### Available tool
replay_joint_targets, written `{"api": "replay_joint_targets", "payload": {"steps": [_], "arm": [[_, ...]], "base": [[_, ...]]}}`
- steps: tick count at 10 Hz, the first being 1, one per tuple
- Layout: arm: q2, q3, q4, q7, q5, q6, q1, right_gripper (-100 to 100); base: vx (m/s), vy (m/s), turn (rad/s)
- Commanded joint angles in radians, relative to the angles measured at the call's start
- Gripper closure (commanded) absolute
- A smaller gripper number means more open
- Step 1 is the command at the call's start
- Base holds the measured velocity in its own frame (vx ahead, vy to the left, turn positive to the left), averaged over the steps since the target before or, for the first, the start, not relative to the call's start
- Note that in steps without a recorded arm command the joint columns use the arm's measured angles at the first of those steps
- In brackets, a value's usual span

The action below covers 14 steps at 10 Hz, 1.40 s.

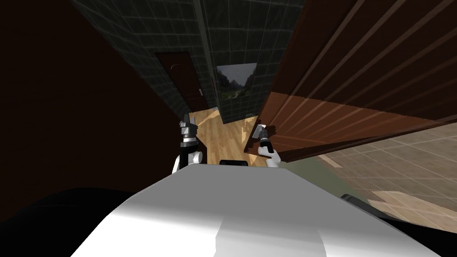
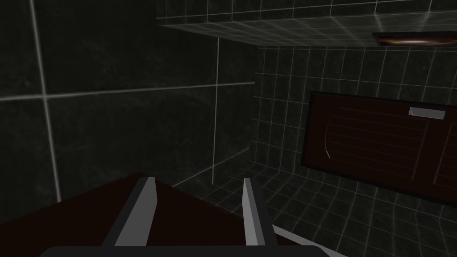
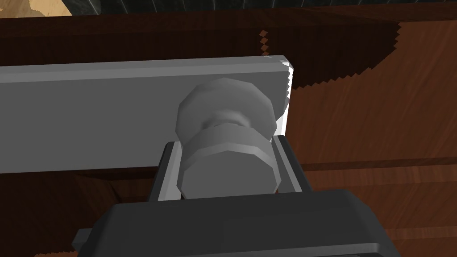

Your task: Push the door open

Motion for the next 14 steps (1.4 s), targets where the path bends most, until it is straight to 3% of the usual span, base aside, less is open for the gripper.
{"api": "replay_joint_targets", "payload": {"steps": [1,8,14], "arm": [[-0.011,-0.017,-0.003,0.002,-0.002,-0.006,-0.002,100],[-0.029,-0.092,0.005,0.015,-0.013,-0.008,-0.006,100],[-0.032,-0.148,0.012,0.025,-0.021,-0.01,-0.009,100]], "base": [[0.178,0.041,-0.04],[0.198,0.036,-0.05],[0.155,0.041,-0.056]]}}
